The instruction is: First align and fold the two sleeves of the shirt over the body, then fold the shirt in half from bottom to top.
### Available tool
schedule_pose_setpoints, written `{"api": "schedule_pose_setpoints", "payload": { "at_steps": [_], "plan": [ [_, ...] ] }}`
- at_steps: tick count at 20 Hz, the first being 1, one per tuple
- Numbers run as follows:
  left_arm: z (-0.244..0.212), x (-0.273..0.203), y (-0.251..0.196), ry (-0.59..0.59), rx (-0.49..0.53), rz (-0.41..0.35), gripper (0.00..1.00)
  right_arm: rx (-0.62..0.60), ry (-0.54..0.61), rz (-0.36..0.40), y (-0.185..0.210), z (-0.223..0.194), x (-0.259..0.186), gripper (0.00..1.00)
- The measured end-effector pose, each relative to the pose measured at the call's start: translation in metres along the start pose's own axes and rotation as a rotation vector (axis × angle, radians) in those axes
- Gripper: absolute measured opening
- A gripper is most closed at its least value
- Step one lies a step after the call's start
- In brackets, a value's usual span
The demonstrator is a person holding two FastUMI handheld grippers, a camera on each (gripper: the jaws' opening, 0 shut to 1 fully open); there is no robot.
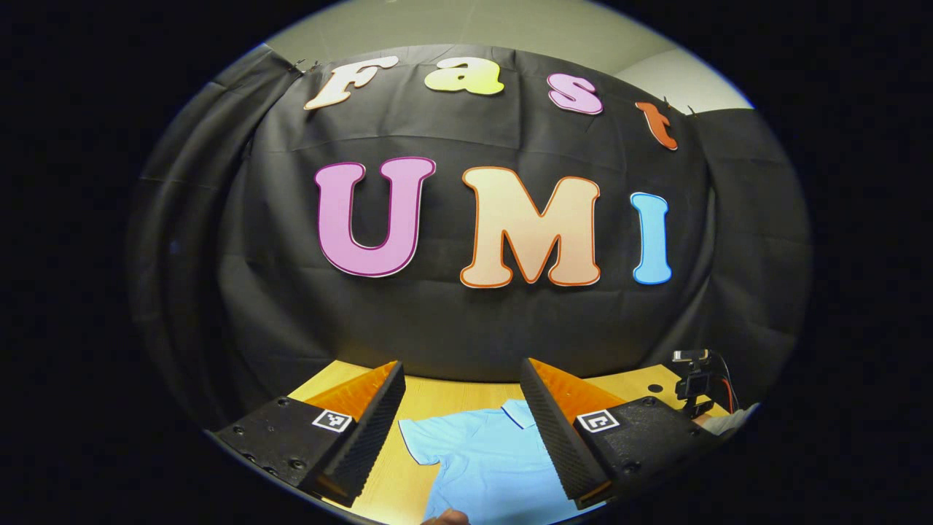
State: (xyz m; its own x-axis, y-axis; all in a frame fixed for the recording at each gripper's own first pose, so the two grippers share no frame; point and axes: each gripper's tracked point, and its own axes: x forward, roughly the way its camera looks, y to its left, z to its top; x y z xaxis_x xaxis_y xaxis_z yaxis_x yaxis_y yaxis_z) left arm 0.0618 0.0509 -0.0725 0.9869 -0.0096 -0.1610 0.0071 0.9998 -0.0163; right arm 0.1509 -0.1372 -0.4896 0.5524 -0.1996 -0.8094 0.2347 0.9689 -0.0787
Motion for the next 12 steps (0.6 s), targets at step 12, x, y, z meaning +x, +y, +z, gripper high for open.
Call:
{"api": "schedule_pose_setpoints", "payload": {
  "at_steps": [12],
  "plan": [
    [-0.005, -0.003, 0.017, 0.011, -0.025, 0.025, 0.96, 0.11, -0.1, 0.178, 0.074, 0.04, -0.048, 0.02]
  ]
}}
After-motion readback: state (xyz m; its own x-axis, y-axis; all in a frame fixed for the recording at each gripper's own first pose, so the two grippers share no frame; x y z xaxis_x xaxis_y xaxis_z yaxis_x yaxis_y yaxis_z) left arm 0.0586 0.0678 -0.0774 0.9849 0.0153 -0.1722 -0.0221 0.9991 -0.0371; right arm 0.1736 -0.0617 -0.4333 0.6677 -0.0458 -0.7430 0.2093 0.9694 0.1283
